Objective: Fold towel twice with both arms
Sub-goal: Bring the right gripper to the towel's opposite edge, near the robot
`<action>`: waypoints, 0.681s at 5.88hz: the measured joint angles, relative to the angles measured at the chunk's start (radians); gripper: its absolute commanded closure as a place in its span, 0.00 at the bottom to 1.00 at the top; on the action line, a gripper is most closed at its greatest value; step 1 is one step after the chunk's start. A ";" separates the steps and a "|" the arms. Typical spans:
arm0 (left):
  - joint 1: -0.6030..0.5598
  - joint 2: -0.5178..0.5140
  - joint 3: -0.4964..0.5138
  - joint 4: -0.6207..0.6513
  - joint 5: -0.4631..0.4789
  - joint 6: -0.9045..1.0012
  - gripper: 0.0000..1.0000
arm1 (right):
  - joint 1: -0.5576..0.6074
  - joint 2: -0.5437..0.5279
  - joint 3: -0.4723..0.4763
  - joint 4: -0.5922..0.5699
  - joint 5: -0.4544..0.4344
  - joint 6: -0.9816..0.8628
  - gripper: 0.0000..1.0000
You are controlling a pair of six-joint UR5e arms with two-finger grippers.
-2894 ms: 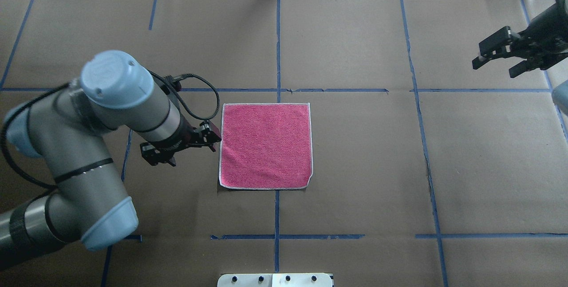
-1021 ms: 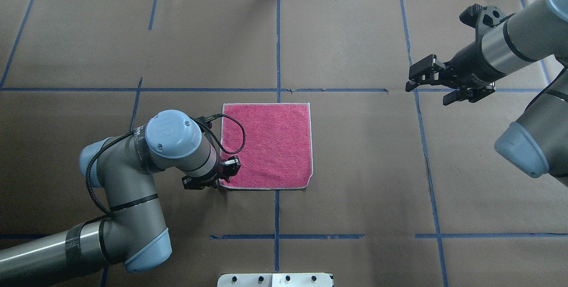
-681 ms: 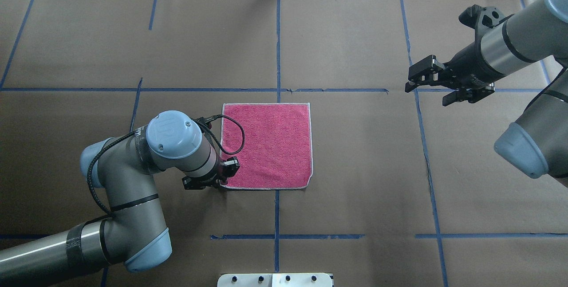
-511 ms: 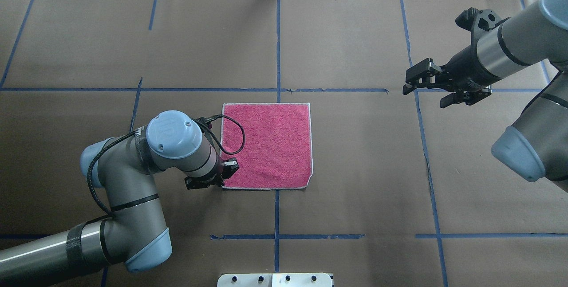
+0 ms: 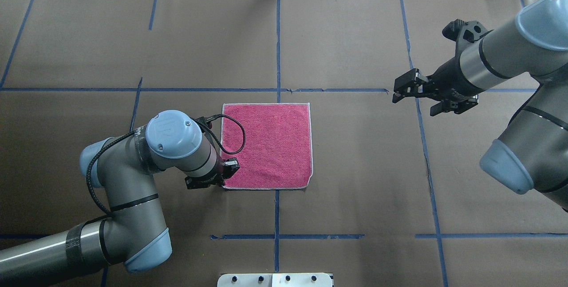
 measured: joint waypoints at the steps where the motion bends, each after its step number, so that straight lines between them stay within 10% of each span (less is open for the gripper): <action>1: -0.003 -0.001 -0.004 0.001 -0.001 0.000 0.99 | -0.125 0.032 -0.004 -0.006 -0.117 0.132 0.00; 4: -0.005 -0.001 -0.006 0.000 -0.001 0.000 0.98 | -0.313 0.153 -0.128 -0.013 -0.289 0.292 0.08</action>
